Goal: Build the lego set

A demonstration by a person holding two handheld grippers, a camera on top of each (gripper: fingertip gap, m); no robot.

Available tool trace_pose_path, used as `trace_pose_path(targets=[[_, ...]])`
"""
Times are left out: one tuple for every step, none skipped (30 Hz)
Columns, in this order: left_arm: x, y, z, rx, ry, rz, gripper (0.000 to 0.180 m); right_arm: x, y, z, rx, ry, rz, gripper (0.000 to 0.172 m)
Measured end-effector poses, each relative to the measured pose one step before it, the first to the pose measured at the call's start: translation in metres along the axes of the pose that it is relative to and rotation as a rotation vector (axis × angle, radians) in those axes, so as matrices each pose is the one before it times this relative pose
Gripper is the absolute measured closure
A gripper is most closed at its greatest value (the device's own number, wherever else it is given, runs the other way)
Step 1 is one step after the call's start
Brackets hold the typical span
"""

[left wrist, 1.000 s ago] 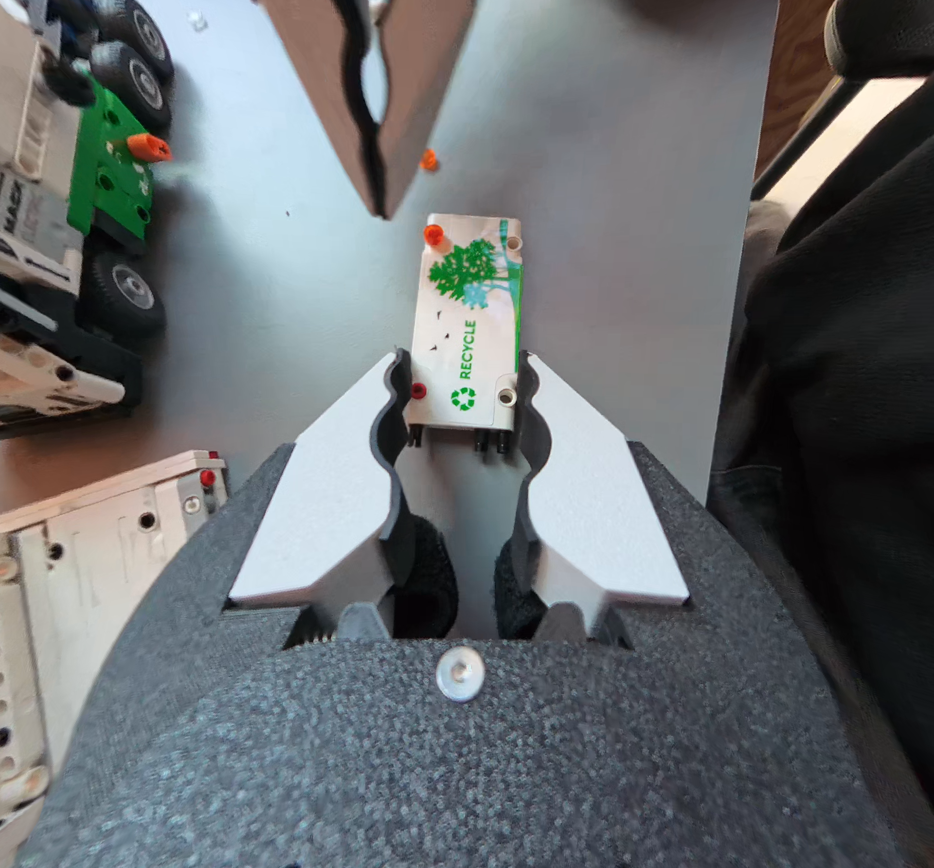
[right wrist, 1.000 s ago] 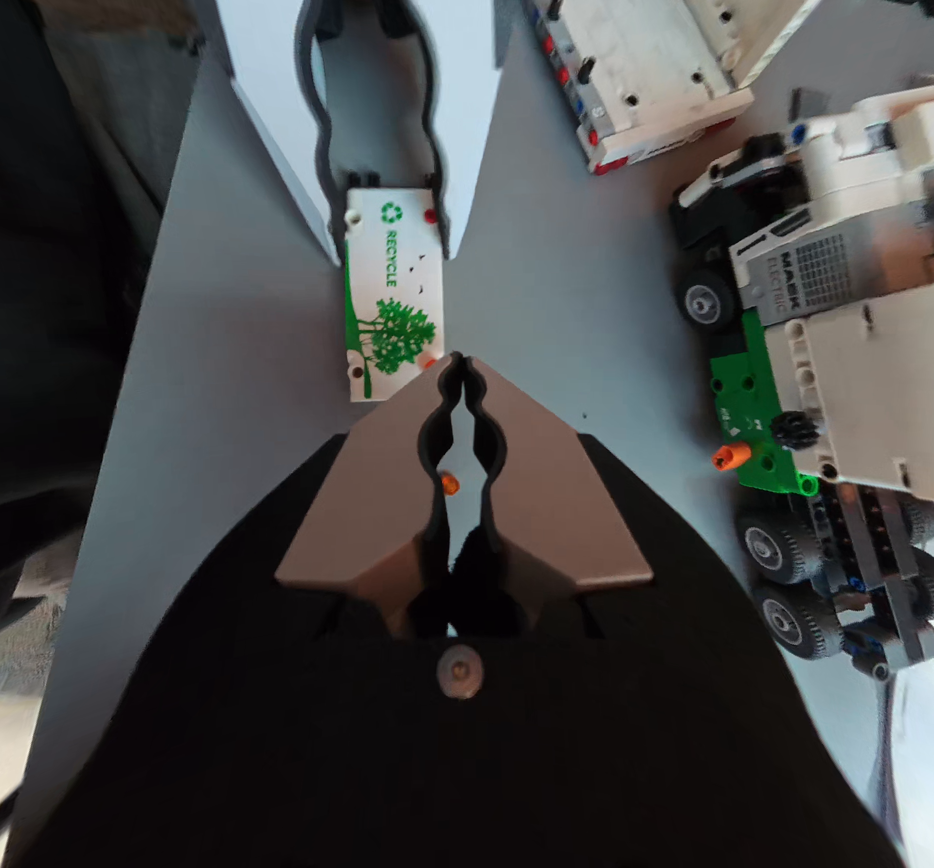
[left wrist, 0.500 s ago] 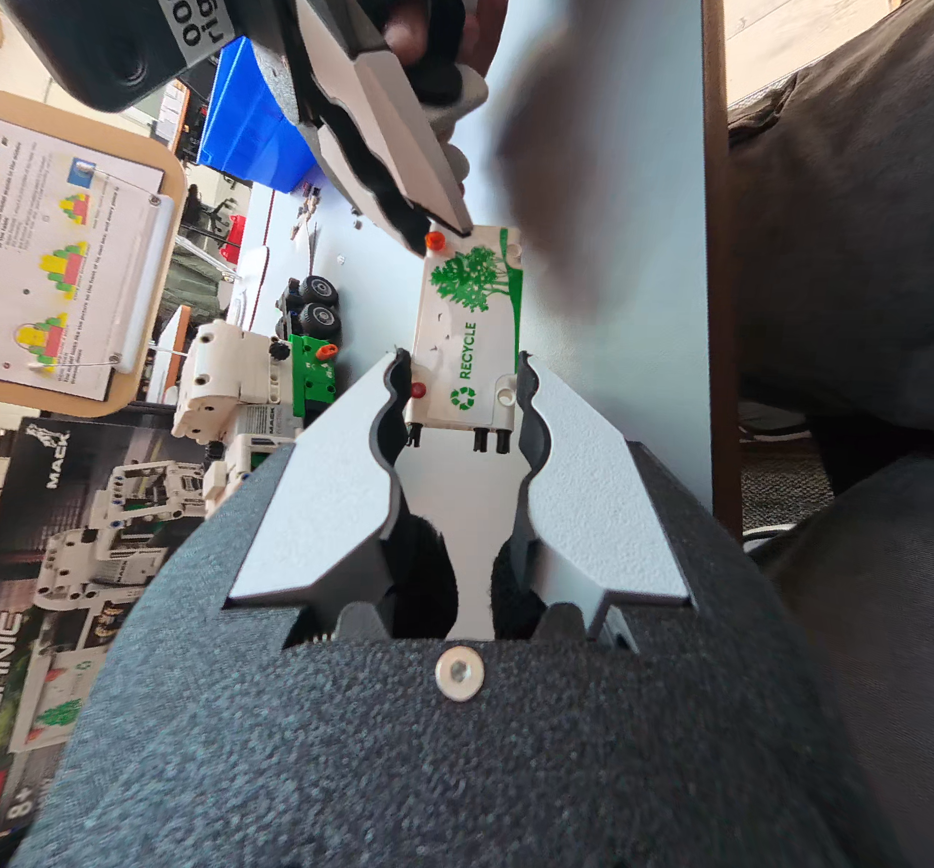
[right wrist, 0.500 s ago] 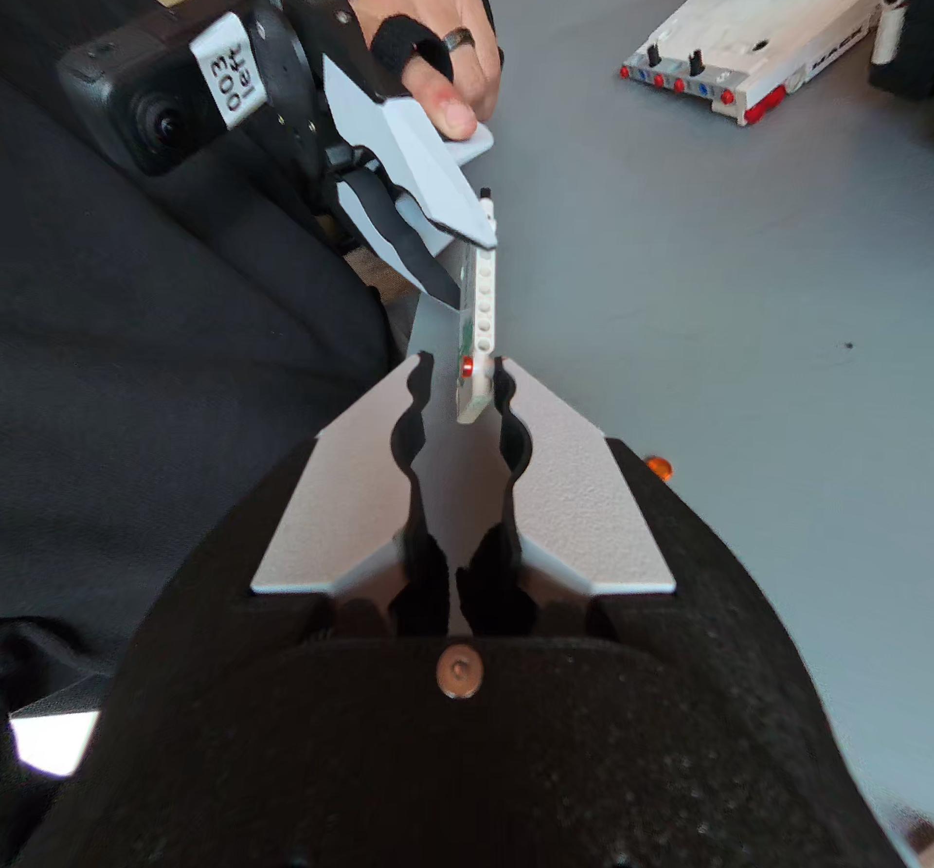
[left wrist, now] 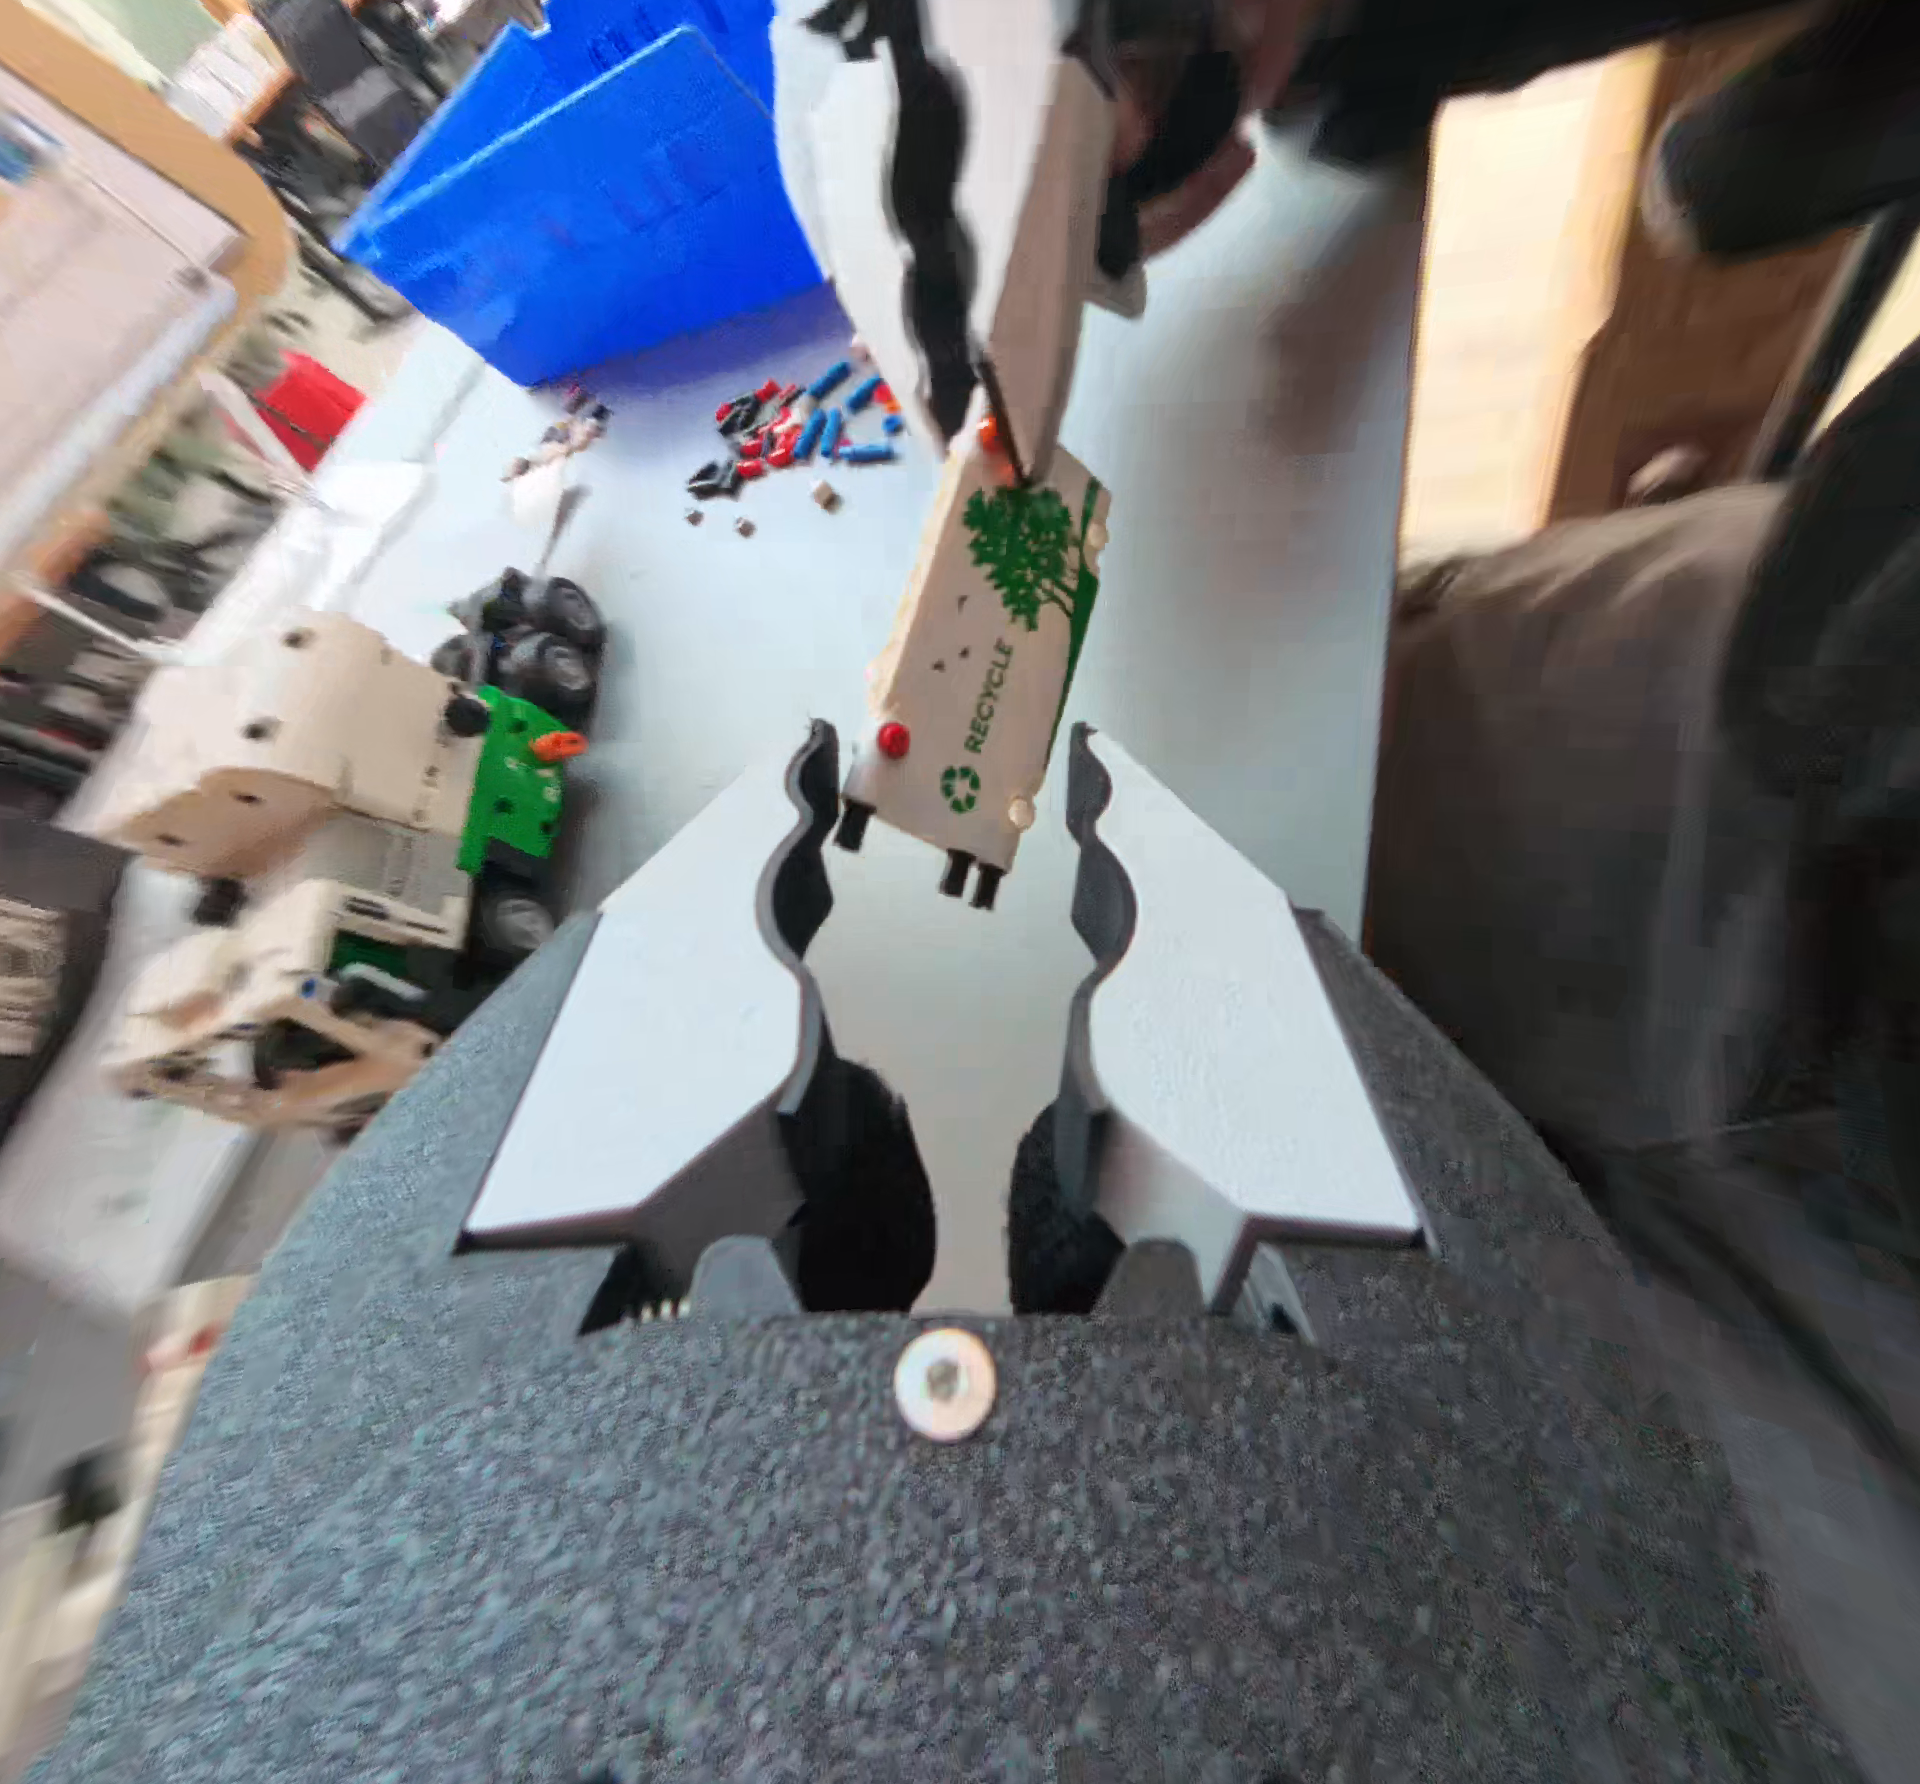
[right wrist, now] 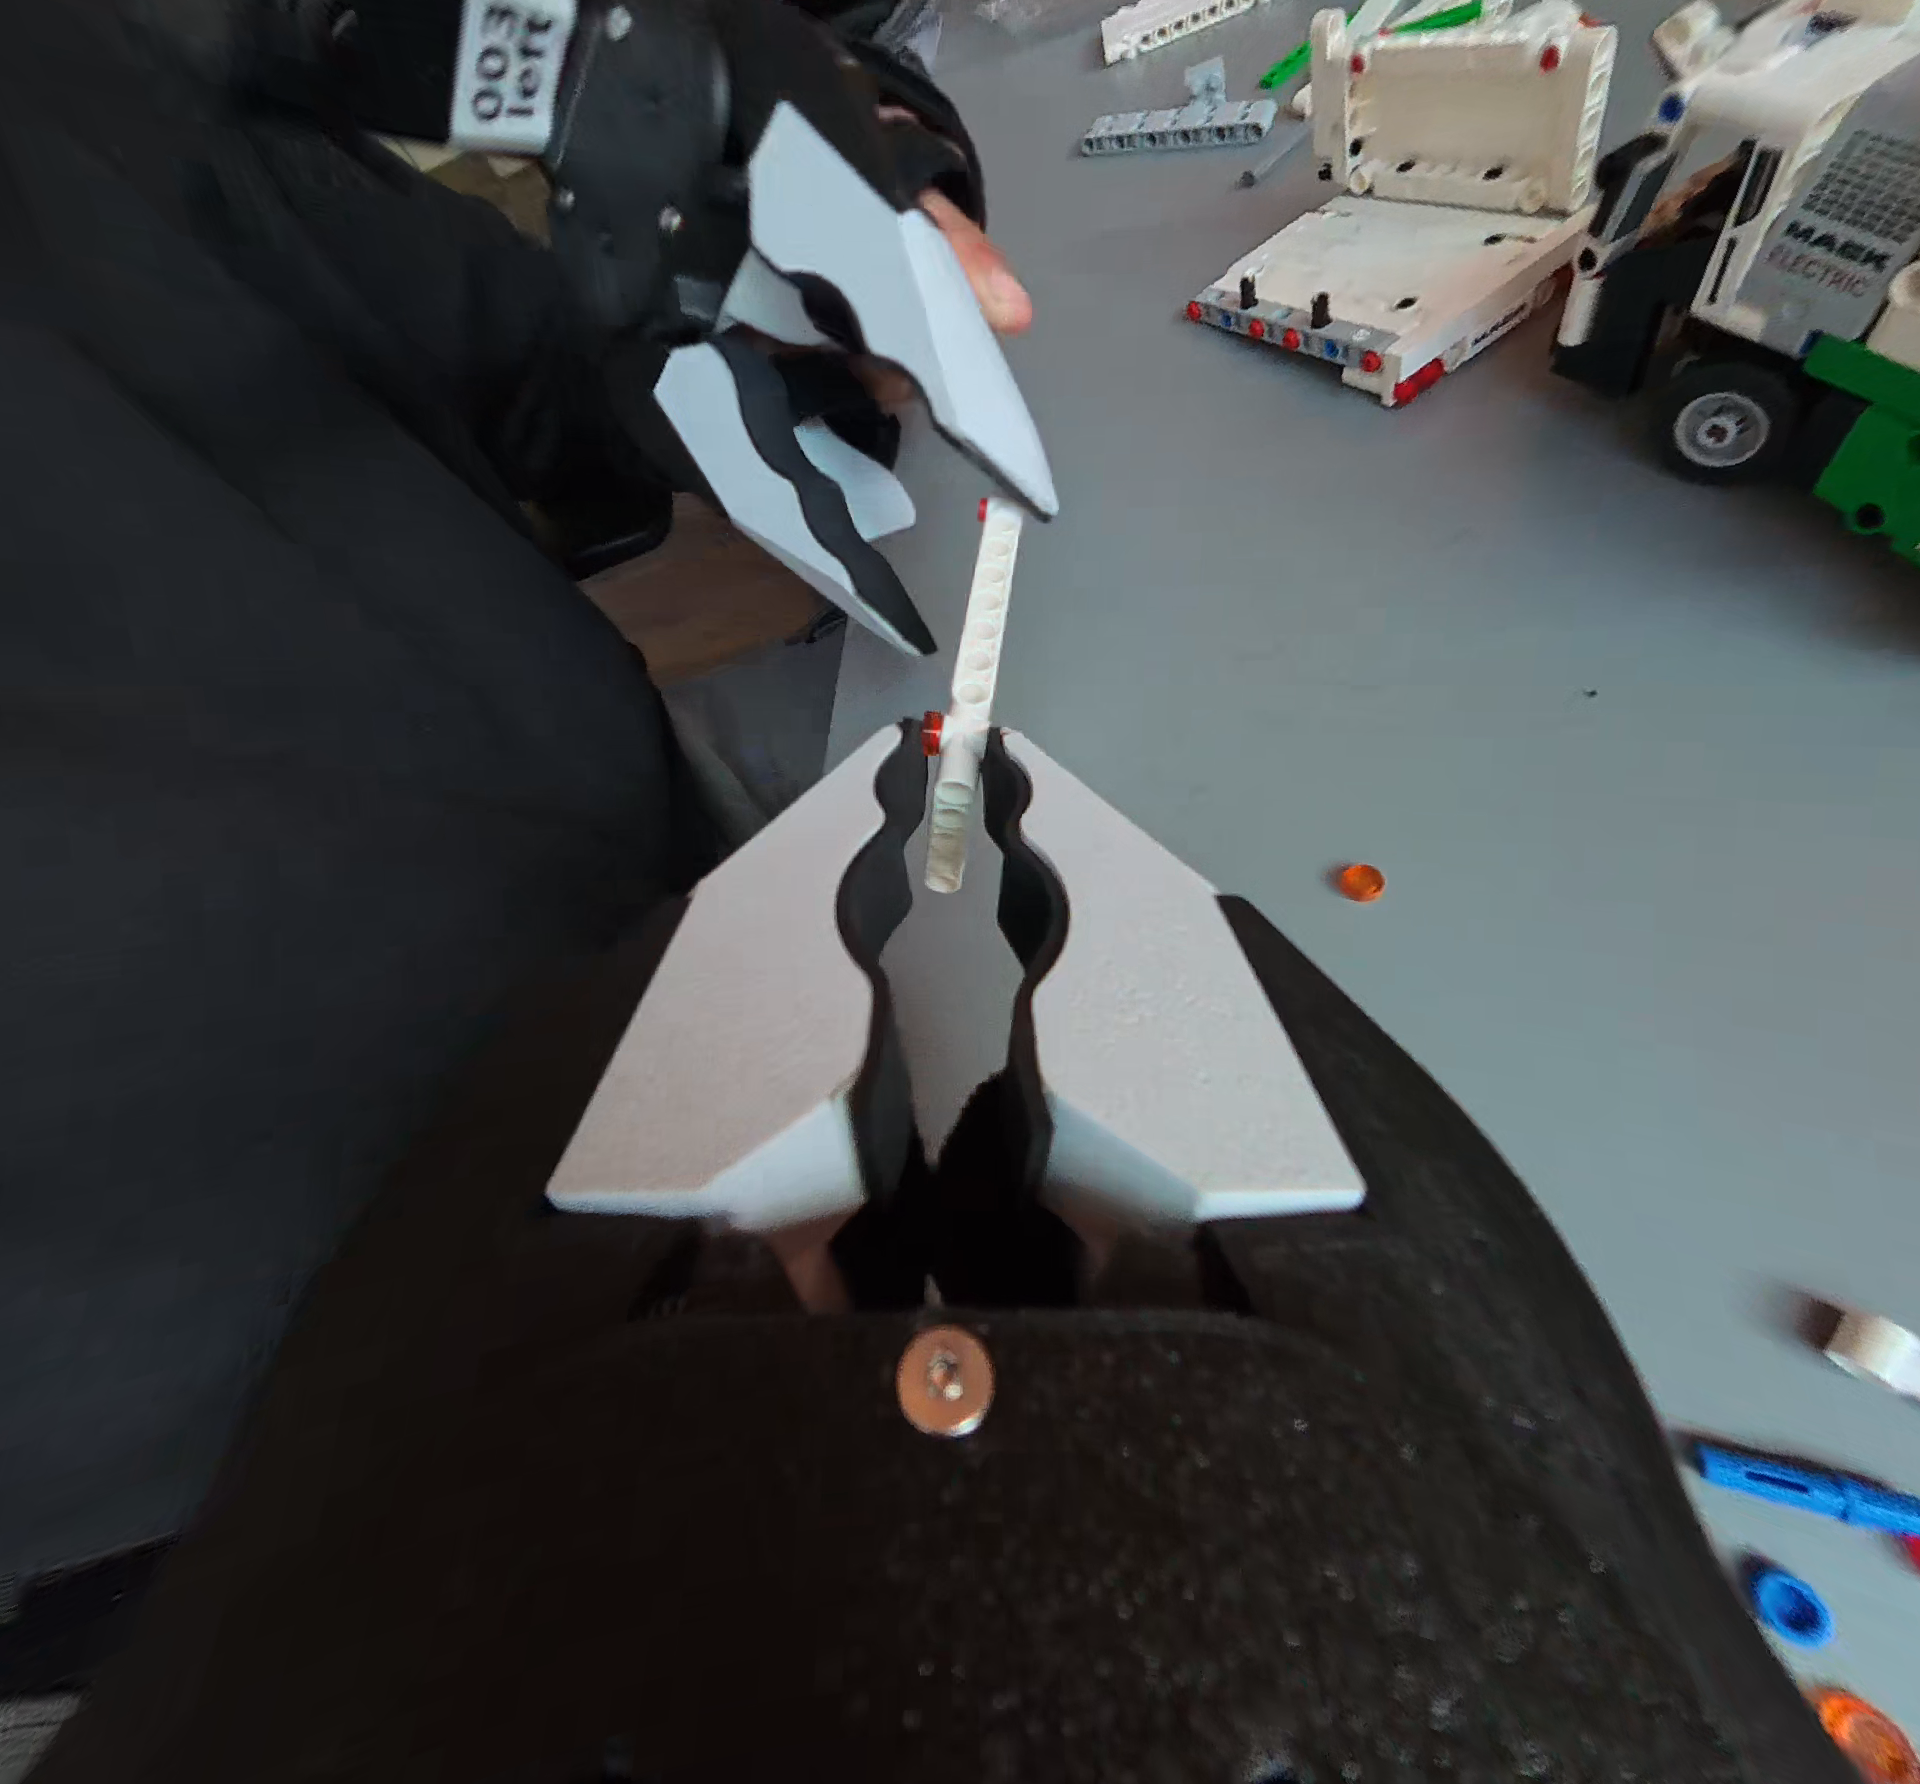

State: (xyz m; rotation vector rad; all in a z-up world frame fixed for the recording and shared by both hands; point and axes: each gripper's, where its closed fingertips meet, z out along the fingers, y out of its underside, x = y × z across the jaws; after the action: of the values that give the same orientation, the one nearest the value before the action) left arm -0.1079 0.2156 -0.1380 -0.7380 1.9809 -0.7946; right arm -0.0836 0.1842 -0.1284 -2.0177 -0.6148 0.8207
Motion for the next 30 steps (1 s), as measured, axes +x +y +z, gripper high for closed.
trace_pose_path(targets=[[-0.00171,-0.00415,-0.00107,0.0482,0.0549,-0.1303,0.136,-0.00379,-0.00268,-0.00399,0.0167,0.0190,-0.0403,0.162],[-0.00390,-0.00497,-0.00108,0.0519,0.0433,-0.1280,0.136,-0.00162,-0.00168,-0.00405,0.0076,0.0279,-0.0276,0.162],[-0.00311,-0.00481,-0.00048,0.0503,0.0500,-0.1166,0.133,-0.00097,-0.00097,-0.00389,0.0052,0.0268,-0.0207,0.162],[0.00127,-0.00349,0.00031,0.0368,0.0752,-0.1014,0.132,-0.00068,-0.00265,-0.00412,0.0225,0.0215,-0.0097,0.162],[0.00330,-0.00192,0.00155,0.0239,0.0799,-0.0863,0.133,-0.00224,-0.00295,-0.00391,0.0281,0.0030,0.0040,0.162],[0.00328,-0.00075,0.00274,0.0090,0.0702,-0.0664,0.137,-0.00246,-0.00377,-0.00334,0.0386,-0.0021,0.0102,0.162],[0.00476,-0.00165,0.00241,0.0050,0.0651,-0.0393,0.149,-0.00105,-0.00236,-0.00217,0.0327,0.0023,0.0157,0.162],[0.00446,-0.00437,0.00143,0.0218,0.0464,-0.0130,0.164,0.00038,0.00124,-0.00116,0.0087,0.0066,0.0185,0.162],[0.00056,-0.00421,0.00090,0.0235,0.0099,0.0066,0.172,-0.00100,0.00277,-0.00057,-0.0015,-0.0052,0.0192,0.162],[-0.00030,-0.00062,0.00158,-0.0018,0.0064,0.0069,0.173,-0.00011,0.00176,-0.00127,0.0044,-0.0010,0.0263,0.162],[0.00175,0.00210,0.00237,-0.0206,0.0267,-0.0114,0.174,0.00089,0.00276,-0.00161,-0.0043,0.0051,0.0189,0.162],[0.00124,0.00271,0.00264,-0.0226,0.0257,-0.0246,0.175,0.00113,0.00425,-0.00155,-0.0180,0.0059,0.0098,0.162],[-0.00070,0.00248,0.00272,-0.0213,0.0114,-0.0211,0.175,0.00235,0.00347,-0.00157,-0.0234,0.0141,0.0020,0.161],[0.00003,0.00274,0.00275,-0.0255,0.0129,-0.0066,0.175,0.00244,-0.00266,-0.00230,0.0053,0.0206,-0.0022,0.158],[0.00119,0.00214,0.00281,-0.0241,0.0152,0.0031,0.175,-0.00136,-0.00706,-0.00218,0.0283,0.0025,-0.0011,0.156],[0.00074,0.00071,0.00285,-0.0175,0.0103,0.0039,0.175,-0.00155,-0.00496,-0.00025,0.0110,0.0014,0.0006,0.155],[0.00121,0.00036,0.00307,-0.0164,0.0128,0.0029,0.175,0.00125,0.00036,0.00221,-0.0219,0.0190,-0.0037,0.153],[0.00108,0.00032,0.00342,-0.0170,0.0129,0.0029,0.175,-0.00012,0.00318,0.00405,-0.0344,0.0122,-0.0163,0.152],[-0.00011,0.00071,0.00355,-0.0189,0.0059,0.0041,0.174,-0.00234,0.00150,0.00447,-0.0165,0.0006,-0.0153,0.152],[-0.00111,-0.00007,0.00338,-0.0124,0.0005,0.0073,0.174,-0.00231,0.00008,0.00390,-0.0029,-0.0027,-0.0075,0.152],[-0.00031,-0.00094,0.00294,-0.0053,0.0049,0.0059,0.174,-0.00177,0.00136,0.00326,-0.0093,-0.0052,-0.0023,0.152],[-0.00023,-0.00103,0.00250,-0.0039,0.0083,-0.0002,0.174,-0.00077,0.00196,0.00212,-0.0107,-0.0015,-0.0016,0.153],[-0.00023,-0.00130,0.00208,-0.0013,0.0081,-0.0013,0.174,0.00044,0.00273,0.00158,-0.0125,0.0047,-0.0009,0.156],[-0.00002,-0.00072,0.00197,-0.0034,0.0073,0.0011,0.174,0.00260,0.00288,0.00073,-0.0143,0.0177,-0.0032,0.159],[-0.00071,-0.00043,0.00172,-0.0049,0.0005,0.0030,0.174,0.00084,0.00095,0.00008,0.0012,0.0078,-0.0076,0.162],[-0.00087,-0.00042,0.00147,-0.0043,-0.0021,0.0039,0.174,-0.00069,0.00037,-0.00031,0.0036,-0.0018,-0.0016,0.165],[-0.00045,-0.00057,0.00106,-0.0030,-0.0009,0.0033,0.174,0.00045,0.00034,-0.00119,0.0008,0.0039,-0.0025,0.165],[-0.00055,-0.00087,0.00065,-0.0011,-0.0038,0.0023,0.174,0.00002,-0.00004,-0.00114,0.0045,0.0004,0.0017,0.165],[-0.00161,-0.00079,0.00009,-0.0027,-0.0121,0.0022,0.174,0.00063,-0.00048,-0.00121,0.0077,0.0027,0.0052,0.166],[-0.00404,0.00034,-0.00074,-0.0110,-0.0259,0.0056,0.170,0.00255,-0.00011,-0.00126,0.0085,0.0113,0.0075,0.166]])
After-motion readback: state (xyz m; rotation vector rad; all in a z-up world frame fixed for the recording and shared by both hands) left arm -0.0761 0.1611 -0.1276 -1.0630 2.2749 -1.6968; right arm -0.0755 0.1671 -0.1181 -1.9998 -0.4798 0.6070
